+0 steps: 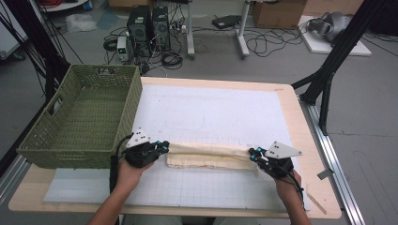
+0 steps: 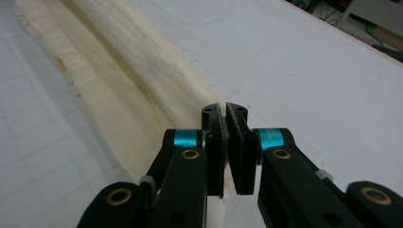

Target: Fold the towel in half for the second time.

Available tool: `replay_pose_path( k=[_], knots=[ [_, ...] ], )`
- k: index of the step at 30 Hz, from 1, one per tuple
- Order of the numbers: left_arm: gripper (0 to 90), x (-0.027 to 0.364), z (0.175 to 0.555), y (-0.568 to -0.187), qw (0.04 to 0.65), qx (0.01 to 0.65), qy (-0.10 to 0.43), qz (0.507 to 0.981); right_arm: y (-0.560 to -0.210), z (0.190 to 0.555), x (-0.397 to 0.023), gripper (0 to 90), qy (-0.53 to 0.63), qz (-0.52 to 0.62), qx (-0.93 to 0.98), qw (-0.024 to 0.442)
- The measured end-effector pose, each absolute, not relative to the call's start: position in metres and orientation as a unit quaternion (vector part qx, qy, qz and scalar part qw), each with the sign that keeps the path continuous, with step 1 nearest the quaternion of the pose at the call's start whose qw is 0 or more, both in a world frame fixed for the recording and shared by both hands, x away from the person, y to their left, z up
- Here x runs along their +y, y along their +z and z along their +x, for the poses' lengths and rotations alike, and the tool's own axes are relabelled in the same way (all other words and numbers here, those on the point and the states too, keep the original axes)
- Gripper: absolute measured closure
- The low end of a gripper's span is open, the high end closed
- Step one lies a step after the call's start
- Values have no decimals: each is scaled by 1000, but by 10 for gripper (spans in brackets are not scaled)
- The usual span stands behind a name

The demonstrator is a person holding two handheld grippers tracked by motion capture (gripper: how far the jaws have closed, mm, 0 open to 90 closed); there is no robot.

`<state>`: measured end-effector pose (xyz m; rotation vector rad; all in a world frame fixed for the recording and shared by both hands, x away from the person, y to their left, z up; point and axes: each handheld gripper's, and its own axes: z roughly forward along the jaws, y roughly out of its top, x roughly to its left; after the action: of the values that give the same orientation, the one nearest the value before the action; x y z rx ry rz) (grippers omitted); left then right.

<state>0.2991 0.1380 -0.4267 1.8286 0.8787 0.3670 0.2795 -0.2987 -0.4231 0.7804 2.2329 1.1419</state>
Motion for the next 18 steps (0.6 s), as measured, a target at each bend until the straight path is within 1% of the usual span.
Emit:
replay_pose_path(
  k=[5,9,13,14,15,16,17,18],
  knots=[
    [849,142,289,-433,507,363,147,767,-420,268,-300,862,430,267,825,251],
    [844,142,285,-442,481,370,145,782,-430,264,-299,859,411,258,842,236],
    [824,140,282,-444,469,375,143,787,-436,262,-294,859,382,256,856,235],
    [777,140,281,-442,470,379,145,784,-436,262,-293,857,385,254,856,235],
    [711,141,281,-440,474,389,147,776,-436,261,-293,855,381,255,857,235],
    [616,142,281,-437,477,401,151,767,-436,261,-293,853,379,253,858,237],
    [550,143,280,-432,475,412,167,760,-436,261,-293,852,374,256,859,238],
    [522,143,279,-426,476,418,185,751,-437,261,-293,852,374,256,859,238]
  ],
)
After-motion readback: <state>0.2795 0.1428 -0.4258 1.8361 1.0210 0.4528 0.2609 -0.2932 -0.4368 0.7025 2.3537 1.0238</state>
